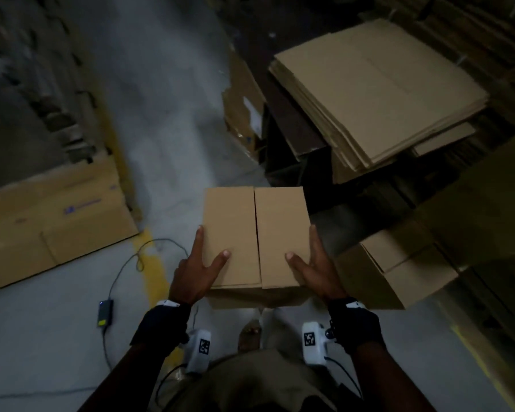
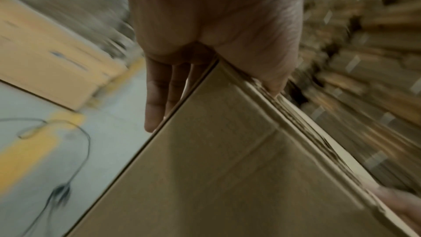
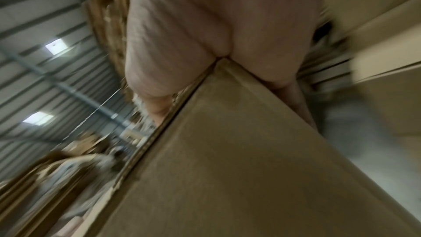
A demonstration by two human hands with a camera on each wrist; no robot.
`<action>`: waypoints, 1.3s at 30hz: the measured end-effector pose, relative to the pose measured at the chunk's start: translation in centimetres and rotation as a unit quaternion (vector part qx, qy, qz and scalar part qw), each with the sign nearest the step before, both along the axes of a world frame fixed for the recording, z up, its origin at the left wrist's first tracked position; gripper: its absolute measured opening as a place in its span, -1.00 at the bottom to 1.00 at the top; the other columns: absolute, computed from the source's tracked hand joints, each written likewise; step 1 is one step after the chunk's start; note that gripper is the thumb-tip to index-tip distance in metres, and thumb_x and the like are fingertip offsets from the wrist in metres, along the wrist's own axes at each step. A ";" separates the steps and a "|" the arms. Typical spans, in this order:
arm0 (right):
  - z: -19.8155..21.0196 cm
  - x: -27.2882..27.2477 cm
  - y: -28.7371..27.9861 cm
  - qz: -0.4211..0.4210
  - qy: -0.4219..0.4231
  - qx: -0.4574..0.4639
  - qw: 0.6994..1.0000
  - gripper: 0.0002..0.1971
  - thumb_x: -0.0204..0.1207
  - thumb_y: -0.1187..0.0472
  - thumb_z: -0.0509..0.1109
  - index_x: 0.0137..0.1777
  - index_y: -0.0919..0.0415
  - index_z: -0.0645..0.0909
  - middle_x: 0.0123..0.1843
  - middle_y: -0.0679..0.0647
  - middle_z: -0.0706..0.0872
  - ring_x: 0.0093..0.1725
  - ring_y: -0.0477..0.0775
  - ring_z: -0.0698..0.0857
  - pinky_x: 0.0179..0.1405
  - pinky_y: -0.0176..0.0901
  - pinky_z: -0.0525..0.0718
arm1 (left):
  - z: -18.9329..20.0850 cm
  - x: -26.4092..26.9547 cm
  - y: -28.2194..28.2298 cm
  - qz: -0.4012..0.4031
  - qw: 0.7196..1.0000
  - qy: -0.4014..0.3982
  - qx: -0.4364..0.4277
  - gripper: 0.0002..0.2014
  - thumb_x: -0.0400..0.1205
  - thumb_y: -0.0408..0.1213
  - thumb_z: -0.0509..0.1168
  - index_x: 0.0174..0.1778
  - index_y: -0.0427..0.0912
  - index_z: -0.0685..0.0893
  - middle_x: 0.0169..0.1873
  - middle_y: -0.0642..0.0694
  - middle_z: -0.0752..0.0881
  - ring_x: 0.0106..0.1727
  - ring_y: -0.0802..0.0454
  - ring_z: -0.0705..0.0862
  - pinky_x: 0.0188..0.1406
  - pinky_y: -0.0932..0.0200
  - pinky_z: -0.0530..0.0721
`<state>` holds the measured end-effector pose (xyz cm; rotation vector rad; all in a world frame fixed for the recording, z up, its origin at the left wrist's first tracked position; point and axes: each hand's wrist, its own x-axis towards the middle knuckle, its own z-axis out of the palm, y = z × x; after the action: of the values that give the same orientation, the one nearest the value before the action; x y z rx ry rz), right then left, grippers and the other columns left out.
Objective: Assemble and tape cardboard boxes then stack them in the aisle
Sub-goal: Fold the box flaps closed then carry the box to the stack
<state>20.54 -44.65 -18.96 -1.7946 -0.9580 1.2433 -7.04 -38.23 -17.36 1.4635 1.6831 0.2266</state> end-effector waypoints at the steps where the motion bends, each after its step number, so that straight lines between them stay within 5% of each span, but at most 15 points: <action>1: 0.2 -0.6 1.4 0.018 -0.001 0.006 1.000 -0.09 0.62 0.05 0.50 0.77 -0.33 -0.04 0.48 -0.43 0.46 0.51 -0.20 0.50 0.57 -0.05 0.45 | 0.2 -0.8 0.6 0.014 1.000 -0.005 0.002 -0.06 0.51 0.53 0.17 0.68 0.49 -0.25 0.65 -0.18 0.43 0.51 -0.36 0.53 0.42 -0.23 0.58; 3: 0.8 -1.7 4.2 0.049 0.001 0.015 0.999 -0.13 0.65 0.09 0.48 0.76 -0.30 -0.01 0.36 -0.55 0.48 0.41 -0.27 0.53 0.46 -0.18 0.46 | 0.8 -1.8 1.8 0.042 0.999 -0.007 0.008 -0.07 0.54 0.48 0.20 0.70 0.46 -0.22 0.64 -0.17 0.43 0.50 -0.34 0.54 0.38 -0.20 0.60; 5: 1.3 -2.7 7.6 0.087 0.004 0.019 0.996 -0.12 0.66 0.10 0.48 0.77 -0.25 -0.04 0.42 -0.42 0.51 0.41 -0.25 0.52 0.40 -0.23 0.44 | 1.4 -2.7 3.6 0.076 0.997 0.008 0.016 -0.09 0.58 0.42 0.21 0.73 0.39 -0.19 0.64 -0.21 0.43 0.51 -0.35 0.52 0.37 -0.16 0.55; 8: 1.1 -3.5 12.6 0.116 0.003 0.022 0.993 -0.05 0.60 -0.01 0.51 0.80 -0.21 -0.07 0.69 -0.23 0.35 0.61 -0.15 0.41 0.63 -0.07 0.38 | 2.3 -3.3 6.7 0.109 0.993 0.022 0.024 -0.11 0.63 0.35 0.21 0.76 0.30 -0.17 0.65 -0.22 0.41 0.54 -0.35 0.49 0.38 -0.11 0.51; 11: 0.6 -3.7 17.4 0.140 0.016 0.036 0.989 0.01 0.50 -0.17 0.52 0.80 -0.22 -0.07 0.75 -0.27 0.21 0.69 -0.18 0.30 0.73 0.06 0.29 | 2.8 -3.5 10.4 0.122 0.992 0.026 0.030 -0.10 0.62 0.36 0.20 0.76 0.30 -0.19 0.66 -0.22 0.40 0.54 -0.36 0.49 0.38 -0.11 0.52; 15: 0.5 -3.6 23.6 0.160 0.024 0.047 0.986 0.04 0.41 -0.28 0.51 0.78 -0.30 -0.06 0.74 -0.27 0.27 0.68 -0.17 0.34 0.71 0.15 0.33 | 3.1 -4.0 15.5 0.133 0.989 0.034 0.050 -0.08 0.57 0.45 0.18 0.74 0.37 -0.20 0.63 -0.27 0.43 0.49 -0.40 0.54 0.36 -0.18 0.57; 20: 1.4 -4.5 30.8 0.155 0.015 0.055 0.986 0.01 0.50 -0.17 0.56 0.79 -0.26 -0.04 0.72 -0.27 0.30 0.66 -0.17 0.36 0.70 0.13 0.35 | 3.7 -4.8 22.3 0.147 0.987 0.016 0.055 -0.07 0.56 0.44 0.20 0.74 0.35 -0.18 0.69 -0.17 0.35 0.56 -0.35 0.48 0.45 -0.20 0.51; 23: 1.0 -5.6 35.9 0.152 0.011 0.058 0.987 0.05 0.44 -0.31 0.55 0.78 -0.29 -0.06 0.75 -0.26 0.22 0.71 -0.20 0.27 0.73 0.13 0.29 | 3.3 -6.0 27.4 0.149 0.987 0.004 0.059 -0.07 0.57 0.41 0.22 0.75 0.33 -0.16 0.71 -0.13 0.31 0.61 -0.29 0.43 0.50 -0.16 0.47; 26: 0.9 -7.6 41.6 0.144 0.002 0.064 0.987 -0.03 0.60 -0.03 0.52 0.80 -0.19 -0.09 0.77 -0.25 0.15 0.73 -0.18 0.20 0.76 0.10 0.23 | 2.9 -7.4 33.9 0.150 0.987 -0.011 0.056 -0.11 0.64 0.28 0.27 0.77 0.26 -0.13 0.70 -0.18 0.33 0.60 -0.31 0.43 0.47 -0.12 0.47; 32: 3.1 -11.7 54.3 0.099 0.012 0.091 0.991 -0.03 0.55 -0.09 0.53 0.80 -0.12 -0.04 0.82 -0.14 0.09 0.77 -0.14 0.14 0.77 0.17 0.18 | 3.6 -12.6 48.0 0.100 0.993 -0.006 0.054 -0.09 0.54 0.50 0.18 0.70 0.47 -0.20 0.63 -0.21 0.44 0.52 -0.37 0.52 0.39 -0.17 0.56; 35: 5.7 -13.5 60.5 0.069 0.007 0.129 0.989 -0.08 0.62 0.09 0.53 0.81 -0.03 0.00 0.78 -0.26 0.09 0.70 -0.39 0.15 0.78 0.00 0.14 | 6.5 -14.4 55.5 0.072 0.993 -0.020 0.094 -0.10 0.56 0.44 0.20 0.73 0.40 -0.15 0.61 -0.21 0.47 0.50 -0.33 0.54 0.34 -0.09 0.57; 39: 8.4 -14.0 66.5 -0.009 -0.035 0.174 0.984 -0.10 0.62 0.20 0.52 0.81 0.04 0.02 0.56 -0.57 0.13 0.45 -0.80 0.15 0.50 -0.65 0.14 | 9.6 -14.9 64.7 0.033 0.988 -0.045 0.146 -0.11 0.56 0.44 0.22 0.72 0.43 -0.12 0.61 -0.17 0.48 0.54 -0.26 0.52 0.37 -0.04 0.54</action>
<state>6.52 21.89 -10.61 -1.5748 -1.1203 0.9377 -21.92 26.48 -7.77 1.5846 1.6783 0.5886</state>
